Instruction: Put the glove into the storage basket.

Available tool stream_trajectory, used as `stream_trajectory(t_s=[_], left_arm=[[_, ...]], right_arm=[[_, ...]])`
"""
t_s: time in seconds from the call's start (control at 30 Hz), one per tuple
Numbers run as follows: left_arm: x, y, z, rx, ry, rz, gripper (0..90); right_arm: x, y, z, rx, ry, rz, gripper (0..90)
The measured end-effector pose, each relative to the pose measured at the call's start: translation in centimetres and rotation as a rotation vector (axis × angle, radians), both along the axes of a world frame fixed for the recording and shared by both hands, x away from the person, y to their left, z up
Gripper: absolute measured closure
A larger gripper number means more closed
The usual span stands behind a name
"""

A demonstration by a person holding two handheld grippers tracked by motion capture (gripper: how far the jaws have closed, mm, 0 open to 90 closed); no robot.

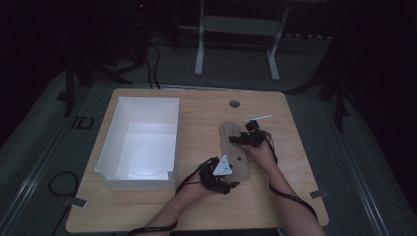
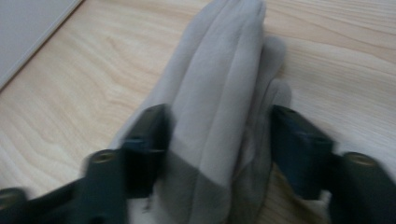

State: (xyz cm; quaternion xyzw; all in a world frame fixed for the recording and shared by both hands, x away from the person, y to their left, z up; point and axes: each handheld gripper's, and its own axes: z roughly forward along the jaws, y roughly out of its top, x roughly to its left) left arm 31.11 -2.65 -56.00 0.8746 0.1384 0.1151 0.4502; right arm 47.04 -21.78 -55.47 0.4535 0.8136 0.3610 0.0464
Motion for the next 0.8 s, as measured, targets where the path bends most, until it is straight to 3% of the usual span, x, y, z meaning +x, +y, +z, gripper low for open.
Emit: stream_trajectory(t_s=[0.1, 0.3, 0.43, 0.5, 0.63, 0.73, 0.8], left_arm=[[-0.2, -0.2, -0.2, 0.033, -0.018, -0.008, 36.1], [0.1, -0.4, -0.5, 0.068, -0.031, 0.004, 39.0], [0.3, -1.1, -0.7, 0.126, -0.051, 0.004, 43.2], [0.3, -1.4, -1.0, 0.155, -0.072, 0.008, 47.7], [0.5, -1.5, -1.1, 0.153, -0.071, 0.034, 56.2], [0.9, -1.5, -1.1, 0.155, -0.058, 0.067, 67.8], [1.3, -1.4, -1.0, 0.137, -0.027, 0.092, 76.4]], right_arm=[[-0.1, 0.3, 0.0, -0.007, 0.004, 0.0, 56.1], [-0.5, 0.3, -0.3, 0.015, -0.017, -0.02, 56.6], [-0.5, 0.3, -0.3, 0.015, -0.022, -0.021, 56.6], [-0.5, 0.3, -0.3, 0.016, -0.022, -0.02, 56.6], [-0.5, 0.2, -0.3, 0.021, -0.024, -0.016, 56.7], [-0.5, 0.2, -0.4, 0.024, -0.023, -0.015, 56.8], [-0.5, 0.2, -0.4, 0.026, -0.025, -0.015, 57.1]])
